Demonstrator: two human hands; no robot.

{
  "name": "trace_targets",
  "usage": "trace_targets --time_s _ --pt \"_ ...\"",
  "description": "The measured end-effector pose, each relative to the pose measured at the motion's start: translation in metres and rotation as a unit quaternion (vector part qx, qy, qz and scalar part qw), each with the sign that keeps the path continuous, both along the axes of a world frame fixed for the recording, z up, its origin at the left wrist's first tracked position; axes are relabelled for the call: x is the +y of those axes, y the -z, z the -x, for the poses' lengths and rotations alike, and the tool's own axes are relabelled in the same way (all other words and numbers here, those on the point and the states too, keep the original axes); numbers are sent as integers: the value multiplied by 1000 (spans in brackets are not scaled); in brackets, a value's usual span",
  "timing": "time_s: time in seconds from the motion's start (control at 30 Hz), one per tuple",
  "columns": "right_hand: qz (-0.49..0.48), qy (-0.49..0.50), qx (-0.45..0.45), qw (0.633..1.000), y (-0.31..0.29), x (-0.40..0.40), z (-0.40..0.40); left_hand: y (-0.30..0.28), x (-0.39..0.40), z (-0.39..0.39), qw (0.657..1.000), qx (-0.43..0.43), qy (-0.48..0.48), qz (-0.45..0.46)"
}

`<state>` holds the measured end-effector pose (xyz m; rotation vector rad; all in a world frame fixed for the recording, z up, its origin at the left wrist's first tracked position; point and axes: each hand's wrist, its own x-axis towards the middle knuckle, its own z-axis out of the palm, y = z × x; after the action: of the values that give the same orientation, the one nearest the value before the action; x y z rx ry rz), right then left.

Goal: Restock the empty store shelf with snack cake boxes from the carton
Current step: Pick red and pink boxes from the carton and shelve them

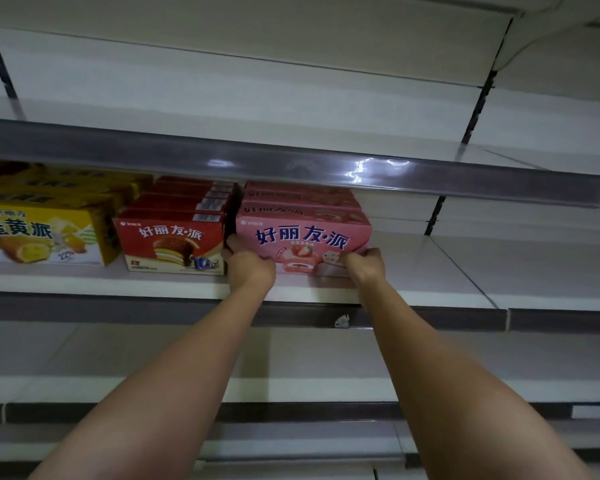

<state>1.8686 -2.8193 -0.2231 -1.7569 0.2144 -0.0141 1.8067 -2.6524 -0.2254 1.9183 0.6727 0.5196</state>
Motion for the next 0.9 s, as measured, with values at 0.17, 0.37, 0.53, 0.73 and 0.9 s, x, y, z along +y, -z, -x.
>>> trace_targets --time_s 0.17,0.37,0.53,0.73,0.9 --pt "-30 -22 15 999 -3 6 -5 -2 -13 -8 998 -2 21 54" --pt "2 -54 3 999 -4 3 -6 2 -8 -10 999 15 30 37" --pt "60 -72 -17 996 -4 0 2 5 4 -5 998 -4 47 29" --pt "216 -123 -30 968 -13 -10 30 -4 -2 14 997 7 21 75" --pt "283 -195 -40 938 -26 -8 57 -17 -3 49 999 36 -13 29"
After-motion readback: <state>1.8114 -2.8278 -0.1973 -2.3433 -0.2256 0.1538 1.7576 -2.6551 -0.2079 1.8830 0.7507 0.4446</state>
